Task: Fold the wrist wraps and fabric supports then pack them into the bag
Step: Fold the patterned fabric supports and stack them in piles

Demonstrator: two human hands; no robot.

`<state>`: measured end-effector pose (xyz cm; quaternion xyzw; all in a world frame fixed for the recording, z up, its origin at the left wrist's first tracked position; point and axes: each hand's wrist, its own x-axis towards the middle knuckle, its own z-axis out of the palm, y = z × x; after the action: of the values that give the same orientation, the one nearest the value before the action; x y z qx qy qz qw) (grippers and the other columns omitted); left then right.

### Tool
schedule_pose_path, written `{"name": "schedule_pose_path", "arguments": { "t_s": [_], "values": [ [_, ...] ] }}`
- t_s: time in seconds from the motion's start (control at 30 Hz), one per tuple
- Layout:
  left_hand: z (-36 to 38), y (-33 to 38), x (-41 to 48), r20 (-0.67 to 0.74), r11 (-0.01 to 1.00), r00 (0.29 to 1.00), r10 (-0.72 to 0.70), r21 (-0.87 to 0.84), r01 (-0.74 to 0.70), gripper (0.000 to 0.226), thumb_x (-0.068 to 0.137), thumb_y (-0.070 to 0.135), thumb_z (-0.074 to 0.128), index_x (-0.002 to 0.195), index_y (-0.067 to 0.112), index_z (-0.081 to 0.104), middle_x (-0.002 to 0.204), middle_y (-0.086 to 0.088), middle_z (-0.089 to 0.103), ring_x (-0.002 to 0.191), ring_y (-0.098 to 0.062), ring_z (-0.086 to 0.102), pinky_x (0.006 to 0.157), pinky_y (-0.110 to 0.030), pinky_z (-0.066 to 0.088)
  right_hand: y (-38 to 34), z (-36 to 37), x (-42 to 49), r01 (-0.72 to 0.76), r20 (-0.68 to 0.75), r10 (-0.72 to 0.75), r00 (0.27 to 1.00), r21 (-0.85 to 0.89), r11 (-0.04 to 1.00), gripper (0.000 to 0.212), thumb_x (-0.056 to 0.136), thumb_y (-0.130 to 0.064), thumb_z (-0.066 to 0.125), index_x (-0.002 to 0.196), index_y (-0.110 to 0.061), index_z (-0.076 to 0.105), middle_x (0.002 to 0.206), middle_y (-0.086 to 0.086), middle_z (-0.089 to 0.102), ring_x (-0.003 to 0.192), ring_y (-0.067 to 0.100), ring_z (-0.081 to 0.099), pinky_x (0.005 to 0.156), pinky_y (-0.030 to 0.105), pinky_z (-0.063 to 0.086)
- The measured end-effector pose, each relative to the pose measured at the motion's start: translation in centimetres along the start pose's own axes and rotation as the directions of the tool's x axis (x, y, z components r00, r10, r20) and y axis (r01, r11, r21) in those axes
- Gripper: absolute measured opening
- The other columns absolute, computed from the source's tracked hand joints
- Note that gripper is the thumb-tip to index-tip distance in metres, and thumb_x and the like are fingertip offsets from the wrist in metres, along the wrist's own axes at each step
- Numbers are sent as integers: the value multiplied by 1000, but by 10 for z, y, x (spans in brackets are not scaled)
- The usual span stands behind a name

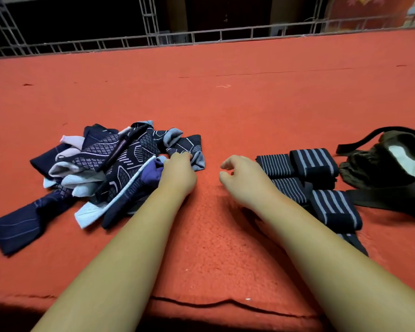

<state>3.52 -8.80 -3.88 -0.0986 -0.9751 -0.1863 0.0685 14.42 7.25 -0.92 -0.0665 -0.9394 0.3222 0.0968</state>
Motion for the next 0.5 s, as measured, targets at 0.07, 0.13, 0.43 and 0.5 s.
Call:
{"name": "schedule_pose_path", "arguments": {
  "t_s": [0.07,0.13,0.43,0.5],
  "values": [
    [-4,3,-5,-24,1000,1000,1,-9,-2,22,89,-5,49,97,10,62,109,-15,61,107,-40,58,74,-42,41,4,-7,-3,-3,-16,3,1000,-4,1000,29,100,-27,59,126,-19,71,129,3,68,124,21,62,106,31,45],
    [-7,6,-8,-33,997,999,-4,-77,1,28,89,-5,52,105,8,71,111,-15,69,109,-39,63,79,-41,47,7,-13,-5,-5,-15,5,1000,-14,1000,30,100,-26,59,127,-19,71,130,3,68,125,21,62,105,30,44],
    [-63,37,-55,-95,874,990,105,-466,-137,33,87,8,60,94,33,81,94,12,70,94,-9,63,80,-26,46,-11,-37,-17,-32,31,25,999,257,966,45,100,-28,70,144,-28,62,131,-6,70,109,16,68,95,31,51],
    [-78,40,-66,-123,855,984,133,-488,-176,32,88,11,62,93,37,80,91,15,71,90,-5,65,80,-26,49,-15,-41,-22,-55,88,24,996,371,927,31,99,-24,70,129,-28,70,119,-4,76,99,18,73,93,41,60]
  ]
}}
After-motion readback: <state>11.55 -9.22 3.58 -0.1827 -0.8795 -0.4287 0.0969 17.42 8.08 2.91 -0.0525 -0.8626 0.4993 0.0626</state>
